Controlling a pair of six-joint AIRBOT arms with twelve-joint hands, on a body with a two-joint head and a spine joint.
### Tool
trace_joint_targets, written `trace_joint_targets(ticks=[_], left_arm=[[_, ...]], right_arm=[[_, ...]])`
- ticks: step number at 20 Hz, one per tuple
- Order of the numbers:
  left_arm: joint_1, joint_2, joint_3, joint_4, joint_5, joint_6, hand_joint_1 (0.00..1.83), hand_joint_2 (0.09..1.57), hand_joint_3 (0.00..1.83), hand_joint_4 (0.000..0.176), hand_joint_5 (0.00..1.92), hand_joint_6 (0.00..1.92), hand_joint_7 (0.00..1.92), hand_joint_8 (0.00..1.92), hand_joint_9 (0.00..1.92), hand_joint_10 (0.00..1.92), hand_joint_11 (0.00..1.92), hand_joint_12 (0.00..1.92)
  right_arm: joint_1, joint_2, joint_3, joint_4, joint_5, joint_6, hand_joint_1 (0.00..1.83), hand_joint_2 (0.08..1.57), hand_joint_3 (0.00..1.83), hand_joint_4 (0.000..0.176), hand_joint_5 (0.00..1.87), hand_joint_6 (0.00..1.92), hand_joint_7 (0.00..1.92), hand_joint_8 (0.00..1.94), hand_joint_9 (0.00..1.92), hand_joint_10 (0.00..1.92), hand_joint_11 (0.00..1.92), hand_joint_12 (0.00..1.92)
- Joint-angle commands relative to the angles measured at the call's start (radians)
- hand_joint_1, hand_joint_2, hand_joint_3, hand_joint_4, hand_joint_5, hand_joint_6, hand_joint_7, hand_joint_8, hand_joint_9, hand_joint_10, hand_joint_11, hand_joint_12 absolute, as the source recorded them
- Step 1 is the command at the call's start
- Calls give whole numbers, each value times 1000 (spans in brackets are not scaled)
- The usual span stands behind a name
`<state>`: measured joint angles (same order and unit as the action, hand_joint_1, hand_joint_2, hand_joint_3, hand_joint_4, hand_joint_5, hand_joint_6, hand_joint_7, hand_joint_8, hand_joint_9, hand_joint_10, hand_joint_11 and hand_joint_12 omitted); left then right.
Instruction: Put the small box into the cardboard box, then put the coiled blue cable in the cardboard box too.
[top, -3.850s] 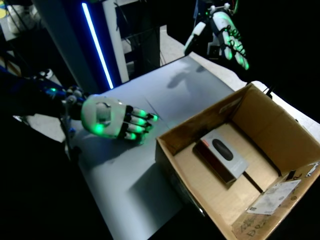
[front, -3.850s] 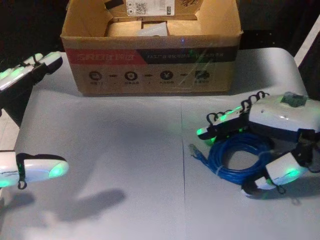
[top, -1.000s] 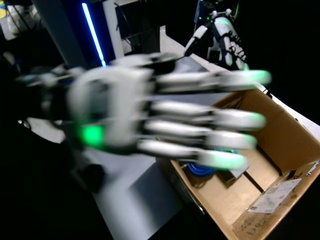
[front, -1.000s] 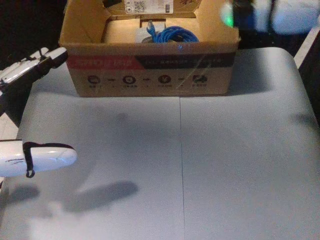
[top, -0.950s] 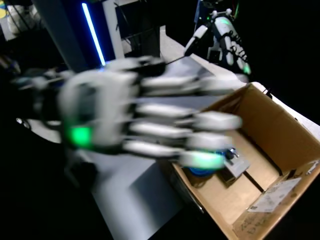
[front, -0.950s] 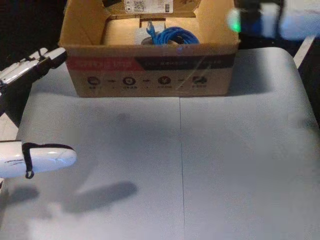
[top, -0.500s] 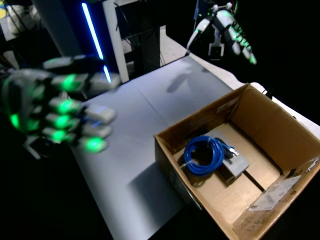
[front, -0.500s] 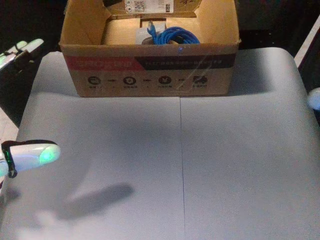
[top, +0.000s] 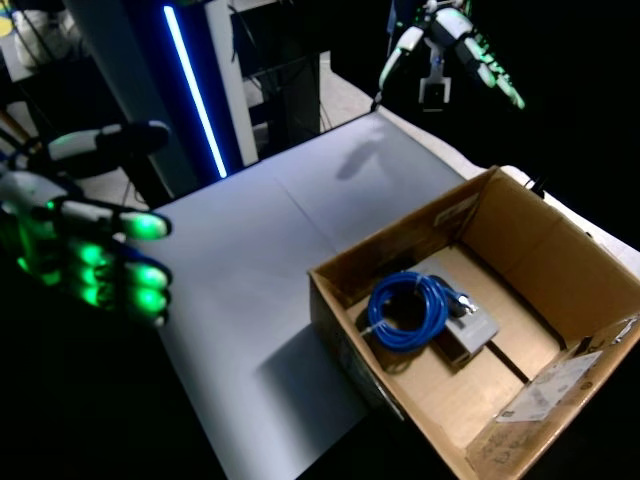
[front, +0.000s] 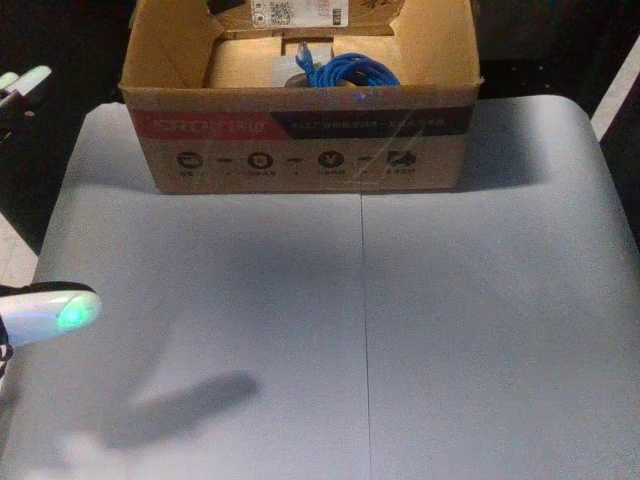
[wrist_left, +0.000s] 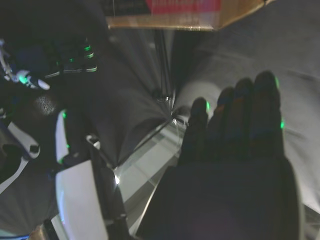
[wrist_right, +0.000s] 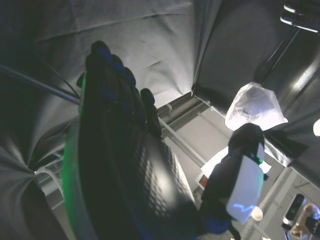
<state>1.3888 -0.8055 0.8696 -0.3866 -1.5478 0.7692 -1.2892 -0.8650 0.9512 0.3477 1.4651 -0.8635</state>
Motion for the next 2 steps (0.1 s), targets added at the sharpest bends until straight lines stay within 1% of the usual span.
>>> trace_joint_targets(ticks=[1, 2], left_arm=[[-2, 8, 0, -2, -143, -2, 670, 816, 3, 176, 42, 0, 0, 0, 0, 0, 0, 0], [-2, 8, 0, -2, -146, -2, 677, 810, 0, 176, 34, 0, 0, 0, 0, 0, 0, 0]], right_arm=[[6, 0, 1, 4, 132, 13, 670, 832, 0, 176, 0, 0, 0, 0, 0, 0, 0, 0], [6, 1, 1, 2, 132, 13, 675, 826, 0, 176, 0, 0, 0, 0, 0, 0, 0, 0]])
